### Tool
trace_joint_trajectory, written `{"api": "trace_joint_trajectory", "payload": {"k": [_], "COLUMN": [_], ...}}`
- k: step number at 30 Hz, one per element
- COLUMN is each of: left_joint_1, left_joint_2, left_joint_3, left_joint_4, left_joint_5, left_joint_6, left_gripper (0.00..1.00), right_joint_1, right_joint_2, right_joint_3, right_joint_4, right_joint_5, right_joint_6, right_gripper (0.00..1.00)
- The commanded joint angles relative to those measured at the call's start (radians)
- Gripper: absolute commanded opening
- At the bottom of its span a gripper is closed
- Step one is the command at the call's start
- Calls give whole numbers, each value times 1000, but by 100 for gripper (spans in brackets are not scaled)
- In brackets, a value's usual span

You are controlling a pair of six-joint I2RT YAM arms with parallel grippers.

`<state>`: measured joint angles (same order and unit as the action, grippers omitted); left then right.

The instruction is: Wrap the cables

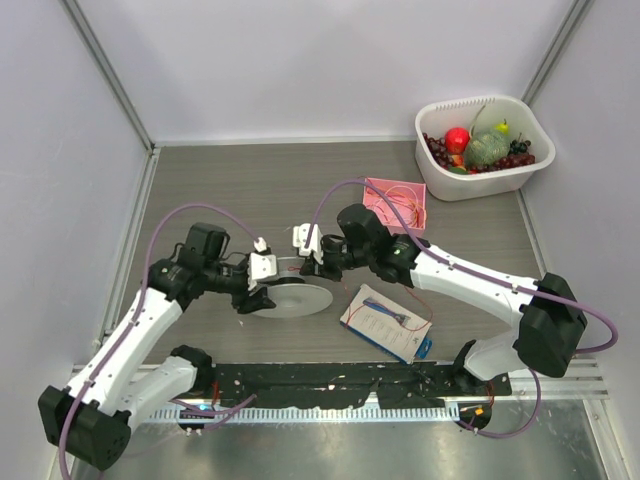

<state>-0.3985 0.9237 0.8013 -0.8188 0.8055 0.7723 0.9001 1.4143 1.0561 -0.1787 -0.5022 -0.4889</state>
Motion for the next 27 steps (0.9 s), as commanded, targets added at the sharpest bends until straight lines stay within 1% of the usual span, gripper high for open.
{"api": "trace_joint_trajectory", "payload": {"k": [1, 4, 8, 9, 10, 11, 13, 16, 18, 20, 23, 25, 27], "left_joint_1": [-2, -2, 22, 42, 64, 73, 81, 82, 82, 95, 98, 107, 115], "left_joint_2": [-100, -154, -177, -178, -178, -175, -154, -117, -89, -62, -7, 27, 59], "left_joint_3": [101, 147, 190, 187, 177, 165, 157, 125, 107, 102, 98, 108, 124], "left_joint_4": [-40, -7, 85, 125, 189, 238, 254, 289, 308, 306, 366, 366, 318], "left_joint_5": [43, 57, 21, 3, -56, -113, -160, -167, -122, -22, 3, 29, 105], "left_joint_6": [-100, -252, -450, -493, -557, -602, -576, -538, -495, -429, -436, -410, -342], "left_gripper": [60, 67, 69, 72, 73, 78, 79, 79, 79, 80, 78, 76, 74], "right_joint_1": [5, 5, 5, 5, 8, 8, 13, 29, 40, 54, 86, 94, 97], "right_joint_2": [-17, -20, -20, -18, -15, -11, -5, -3, -6, -5, -3, 2, 11], "right_joint_3": [12, 13, 16, 19, 24, 33, 45, 62, 67, 68, 62, 58, 54], "right_joint_4": [41, 38, 30, 27, 19, 16, 10, -14, -27, -44, -42, -33, -27], "right_joint_5": [10, 16, 17, 28, 36, 56, 100, 163, 201, 223, 258, 293, 320], "right_joint_6": [-14, -17, -10, -8, 1, 7, 44, 72, 107, 141, 142, 145, 154], "right_gripper": [1, 1, 1, 1, 1, 1, 1, 1, 1, 1, 1, 1, 1]}}
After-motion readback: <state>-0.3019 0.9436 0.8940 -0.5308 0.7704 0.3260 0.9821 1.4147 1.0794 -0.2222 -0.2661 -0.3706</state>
